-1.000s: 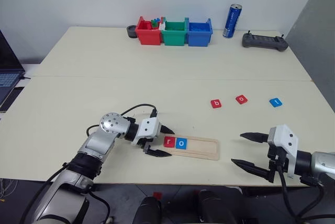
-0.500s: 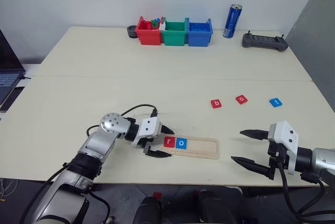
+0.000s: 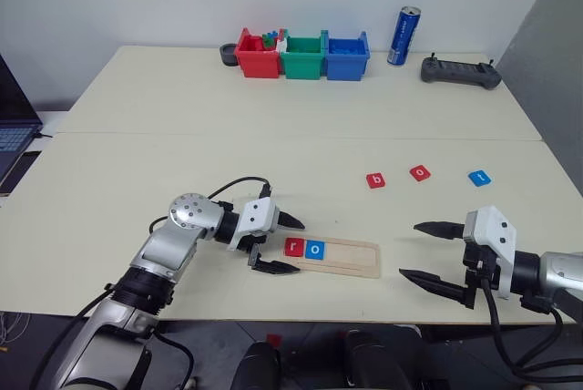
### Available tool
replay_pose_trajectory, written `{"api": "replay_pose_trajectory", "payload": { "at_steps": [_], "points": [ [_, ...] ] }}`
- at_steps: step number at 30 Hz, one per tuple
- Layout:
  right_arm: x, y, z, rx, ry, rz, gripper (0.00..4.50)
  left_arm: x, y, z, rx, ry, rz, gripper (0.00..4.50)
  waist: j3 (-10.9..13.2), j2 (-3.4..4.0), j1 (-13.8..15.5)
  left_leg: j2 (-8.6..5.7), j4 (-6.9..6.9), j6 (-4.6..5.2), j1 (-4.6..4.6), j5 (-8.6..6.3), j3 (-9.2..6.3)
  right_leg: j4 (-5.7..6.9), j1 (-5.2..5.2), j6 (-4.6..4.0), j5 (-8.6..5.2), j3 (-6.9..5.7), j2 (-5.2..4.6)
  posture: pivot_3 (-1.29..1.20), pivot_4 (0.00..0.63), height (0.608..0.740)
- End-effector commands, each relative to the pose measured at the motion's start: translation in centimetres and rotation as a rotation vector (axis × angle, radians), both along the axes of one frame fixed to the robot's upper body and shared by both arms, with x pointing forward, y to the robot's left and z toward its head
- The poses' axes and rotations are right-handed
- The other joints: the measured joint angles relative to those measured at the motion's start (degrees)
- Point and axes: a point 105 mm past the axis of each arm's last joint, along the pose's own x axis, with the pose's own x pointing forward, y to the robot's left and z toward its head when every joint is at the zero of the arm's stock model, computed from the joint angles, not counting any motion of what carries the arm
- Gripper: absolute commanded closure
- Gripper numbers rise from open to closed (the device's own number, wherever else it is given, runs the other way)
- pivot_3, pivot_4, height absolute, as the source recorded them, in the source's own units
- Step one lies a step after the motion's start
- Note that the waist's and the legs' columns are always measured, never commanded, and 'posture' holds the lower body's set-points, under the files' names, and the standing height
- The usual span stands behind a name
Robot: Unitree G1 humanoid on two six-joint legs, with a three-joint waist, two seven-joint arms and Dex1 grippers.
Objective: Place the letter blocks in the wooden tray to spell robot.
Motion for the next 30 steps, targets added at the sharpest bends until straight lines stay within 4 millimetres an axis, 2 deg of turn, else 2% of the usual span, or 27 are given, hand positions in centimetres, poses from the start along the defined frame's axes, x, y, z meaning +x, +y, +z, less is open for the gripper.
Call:
{"api": "replay_pose_trajectory", "payload": {
  "at_steps": [1,7,10,13,17,21,23,26,30],
  "points": [
    [0.0,1.1,1.1,0.016,-0.044,0.042,0.0,-0.3,0.7,1.6,-0.026,-0.055,0.009,0.02,0.0,0.0,-0.1,0.0,0.0,0.0,0.0,0.0,0.0,0.0,0.0,0.0,0.0,0.01,0.0,0.0,0.15,0.74],
    [1.8,1.6,1.5,0.043,-0.121,-0.017,0.0,1.2,2.4,3.5,-0.077,-0.143,0.189,0.02,0.0,-0.02,0.0,0.03,0.02,0.0,0.0,0.0,-0.01,0.0,-0.01,0.04,-0.02,-0.01,0.01,0.0,0.15,0.74],
    [3.3,1.9,1.3,0.049,-0.154,-0.103,0.0,1.2,3.2,4.1,-0.12,-0.158,0.275,0.02,0.0,-0.02,-0.2,0.03,-0.01,0.0,-0.02,0.0,-0.01,-0.01,-0.03,0.02,-0.01,0.0,0.01,0.0,0.15,0.74],
    [5.8,1.9,0.7,0.019,-0.198,-0.244,0.0,0.4,3.7,4.2,-0.136,-0.134,0.305,0.02,0.0,-0.02,-0.5,0.04,-0.03,-0.01,-0.03,0.0,0.0,0.01,-0.08,-0.09,0.05,0.0,0.0,0.0,0.15,0.74],
    [9.7,2.9,0.0,0.064,-0.189,-0.411,0.0,-1.1,5.0,4.3,-0.132,-0.06,0.296,0.02,0.0,-0.01,-1.1,0.08,-0.04,-0.01,-0.01,0.0,0.0,0.04,-0.12,-0.14,0.07,-0.01,0.03,0.0,0.15,0.74],
    [12.2,3.8,-0.3,0.109,-0.162,-0.521,0.0,-0.9,6.3,4.7,-0.133,-0.047,0.33,0.02,0.0,0.0,-1.4,0.08,-0.07,-0.01,-0.03,0.01,-0.03,0.08,-0.15,-0.21,0.06,-0.05,0.04,0.0,0.15,0.74],
    [12.8,3.7,-0.6,0.096,-0.161,-0.557,0.0,-0.7,6.3,4.8,-0.135,-0.058,0.333,0.02,0.0,0.0,-1.1,0.06,-0.08,-0.01,-0.06,0.0,-0.04,0.04,-0.15,-0.28,0.09,-0.07,0.0,0.0,0.15,0.74],
    [13.2,2.3,-0.5,0.096,-0.153,-0.648,0.0,-1.1,5.4,4.9,-0.151,-0.05,0.318,0.02,0.0,0.0,-1.0,-0.01,-0.08,-0.02,-0.17,-0.01,-0.05,-0.01,-0.19,-0.29,0.1,-0.1,-0.07,0.0,0.15,0.74],
    [12.1,0.4,-0.2,0.097,-0.116,-0.74,0.0,-1.3,4.2,4.9,-0.15,-0.064,0.309,0.02,0.0,0.01,-1.0,0.0,-0.12,-0.01,-0.24,-0.02,-0.08,-0.01,-0.27,-0.29,0.1,-0.12,-0.07,0.0,0.15,0.74]
  ]
}}
